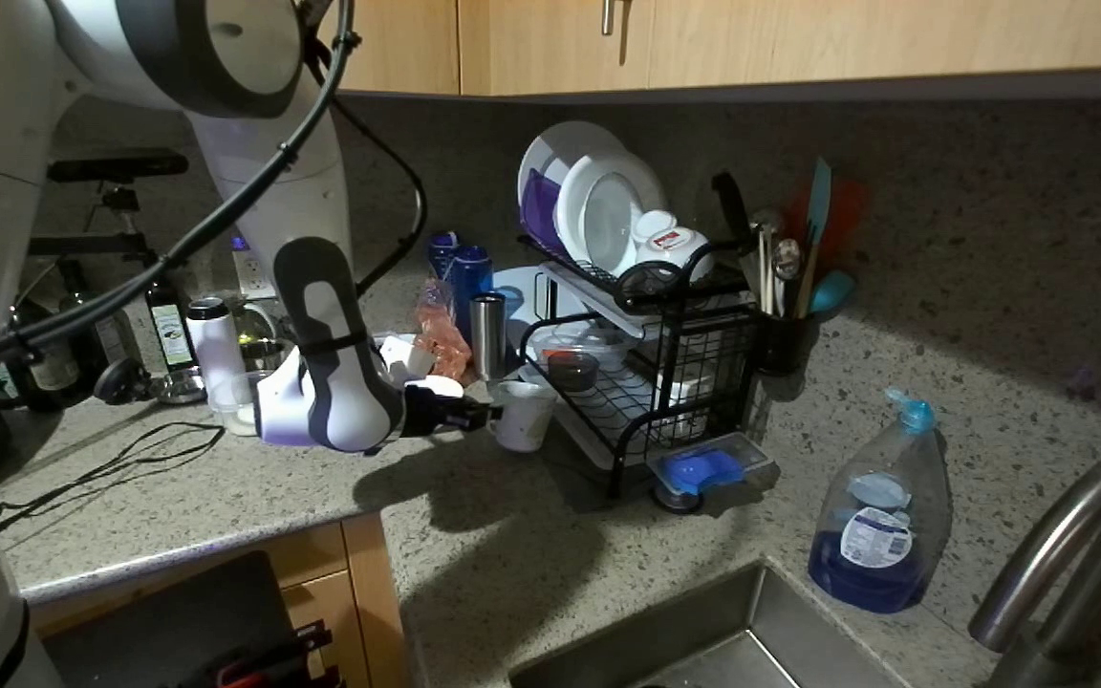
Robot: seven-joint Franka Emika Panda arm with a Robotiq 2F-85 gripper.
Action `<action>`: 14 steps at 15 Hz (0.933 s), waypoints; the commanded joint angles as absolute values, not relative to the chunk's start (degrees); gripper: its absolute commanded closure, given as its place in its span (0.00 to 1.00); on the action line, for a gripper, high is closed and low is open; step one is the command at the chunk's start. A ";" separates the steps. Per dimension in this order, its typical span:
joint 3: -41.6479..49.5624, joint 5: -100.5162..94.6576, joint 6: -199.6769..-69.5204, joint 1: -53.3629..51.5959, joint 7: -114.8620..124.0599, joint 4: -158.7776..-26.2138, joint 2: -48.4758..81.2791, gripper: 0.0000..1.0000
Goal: Take the mug from the bottom left of the dish drying rack and place it on the countertop
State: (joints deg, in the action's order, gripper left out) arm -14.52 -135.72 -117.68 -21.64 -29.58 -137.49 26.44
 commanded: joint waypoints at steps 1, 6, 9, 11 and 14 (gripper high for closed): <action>-15.25 -135.95 -116.03 -22.18 -27.05 -138.51 26.28 0.95; -15.65 -135.32 -115.54 -22.55 -26.40 -139.28 25.89 0.95; -15.85 -134.94 -115.40 -22.87 -26.50 -139.49 25.90 0.95; -16.14 -134.73 -115.26 -22.94 -26.49 -139.72 25.84 0.95; -16.66 -134.50 -114.98 -23.01 -26.26 -140.11 25.79 0.95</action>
